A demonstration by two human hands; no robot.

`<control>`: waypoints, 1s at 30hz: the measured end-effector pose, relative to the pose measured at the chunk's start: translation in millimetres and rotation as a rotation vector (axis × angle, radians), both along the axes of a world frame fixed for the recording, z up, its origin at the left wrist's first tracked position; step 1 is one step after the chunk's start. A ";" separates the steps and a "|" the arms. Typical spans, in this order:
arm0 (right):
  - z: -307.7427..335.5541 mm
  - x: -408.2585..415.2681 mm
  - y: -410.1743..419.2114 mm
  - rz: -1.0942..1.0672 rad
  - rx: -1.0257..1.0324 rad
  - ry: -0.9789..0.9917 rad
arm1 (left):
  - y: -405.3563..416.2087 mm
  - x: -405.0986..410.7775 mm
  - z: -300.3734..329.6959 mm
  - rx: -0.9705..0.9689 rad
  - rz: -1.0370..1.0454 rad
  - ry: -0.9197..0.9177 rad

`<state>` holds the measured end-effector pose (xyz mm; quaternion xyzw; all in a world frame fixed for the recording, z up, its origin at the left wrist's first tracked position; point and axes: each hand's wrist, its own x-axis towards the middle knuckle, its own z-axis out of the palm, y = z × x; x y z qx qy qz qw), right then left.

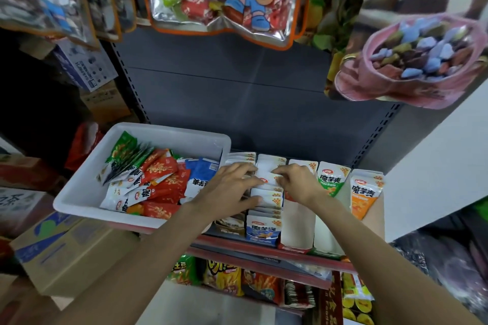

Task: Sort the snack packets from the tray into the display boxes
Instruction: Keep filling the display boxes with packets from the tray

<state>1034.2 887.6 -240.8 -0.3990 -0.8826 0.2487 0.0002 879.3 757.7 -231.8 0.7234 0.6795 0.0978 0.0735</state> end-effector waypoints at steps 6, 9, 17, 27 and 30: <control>34.5 -34.1 -27.8 -0.002 0.132 0.304 | -25.5 -38.5 -5.6 0.163 0.268 -0.152; 40.7 -72.7 -50.8 0.114 0.082 0.329 | -39.7 -71.7 -16.3 0.098 0.413 -0.172; 14.0 -179.1 -100.5 0.256 -0.090 0.027 | -70.4 -145.5 -45.2 -0.286 0.636 -0.045; -42.8 -214.6 -106.9 0.209 -0.081 -0.493 | -83.9 -176.4 -60.5 -0.440 0.525 -0.070; -38.9 -209.0 -106.2 0.291 -0.053 -0.488 | -85.3 -178.4 -62.5 -0.430 0.522 -0.076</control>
